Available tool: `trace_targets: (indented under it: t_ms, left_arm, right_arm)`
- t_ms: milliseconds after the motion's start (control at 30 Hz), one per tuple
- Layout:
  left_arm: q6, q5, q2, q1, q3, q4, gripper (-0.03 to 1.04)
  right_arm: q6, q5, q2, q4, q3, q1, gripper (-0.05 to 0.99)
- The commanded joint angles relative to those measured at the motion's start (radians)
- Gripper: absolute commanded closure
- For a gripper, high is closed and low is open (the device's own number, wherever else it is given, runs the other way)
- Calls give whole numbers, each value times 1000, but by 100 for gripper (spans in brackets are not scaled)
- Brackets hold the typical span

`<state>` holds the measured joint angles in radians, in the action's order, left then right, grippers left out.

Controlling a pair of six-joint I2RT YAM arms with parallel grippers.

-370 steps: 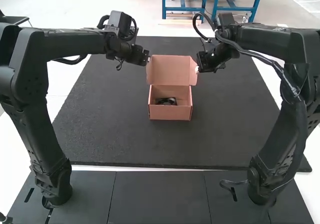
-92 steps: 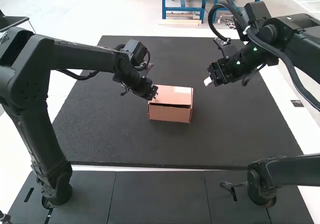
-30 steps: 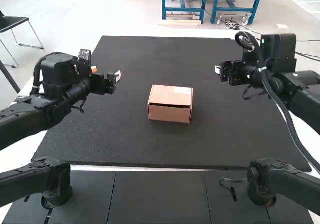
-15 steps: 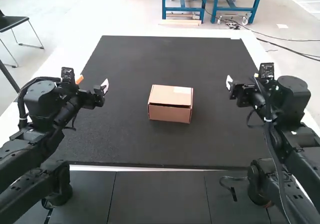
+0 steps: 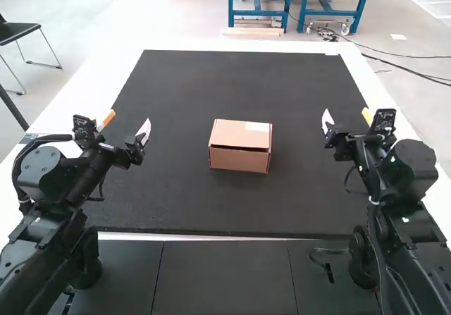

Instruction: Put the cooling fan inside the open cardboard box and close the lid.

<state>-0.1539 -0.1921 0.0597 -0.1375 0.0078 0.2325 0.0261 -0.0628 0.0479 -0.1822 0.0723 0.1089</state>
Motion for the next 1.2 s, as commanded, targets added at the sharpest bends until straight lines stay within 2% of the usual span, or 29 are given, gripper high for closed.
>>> trace_targets:
  t_ms: [0,67,200,267,333,400,500,567,700,767,900,1033,1167]
  left_arm:
    - [-19,-36,-61,4,-9,-42,4]
    - [-21,-46,-55,9,-9,-56,4]
    - [-30,-95,-61,12,-9,-121,4]
    - [7,-89,-61,9,-9,-162,4]
    - [57,-81,-61,13,-9,-216,4]
    - [77,-81,-61,18,-9,-225,4]
    - [128,-81,-61,21,-9,-231,4]
    - [188,-81,-61,21,-8,-242,4]
    - [375,-83,-61,18,-8,-286,4]
    - [424,-83,-61,16,-8,-303,4]
    - [452,-83,-61,15,-8,-309,4]
    - [453,-83,-60,15,-8,-311,4]
    - [455,-83,-60,15,-9,-312,4]
  right_arm:
    - [-12,-2,-54,-3,-40,-9,3]
    - [-18,-5,-46,-5,-51,-12,3]
    - [-15,-28,-46,9,-68,-12,3]
    - [-6,-22,-46,46,-69,-6,3]
    - [49,-17,-48,121,-69,5,3]
    - [78,21,-48,193,-71,8,3]
    - [78,24,-48,208,-72,6,3]
    - [80,24,-49,208,-72,2,2]
    - [94,23,-48,201,-72,-3,2]
    - [97,23,-48,194,-72,-3,2]
    - [118,21,-48,191,-74,-3,2]
    - [127,21,-48,191,-72,-3,2]
    - [182,21,-48,199,-72,-3,2]
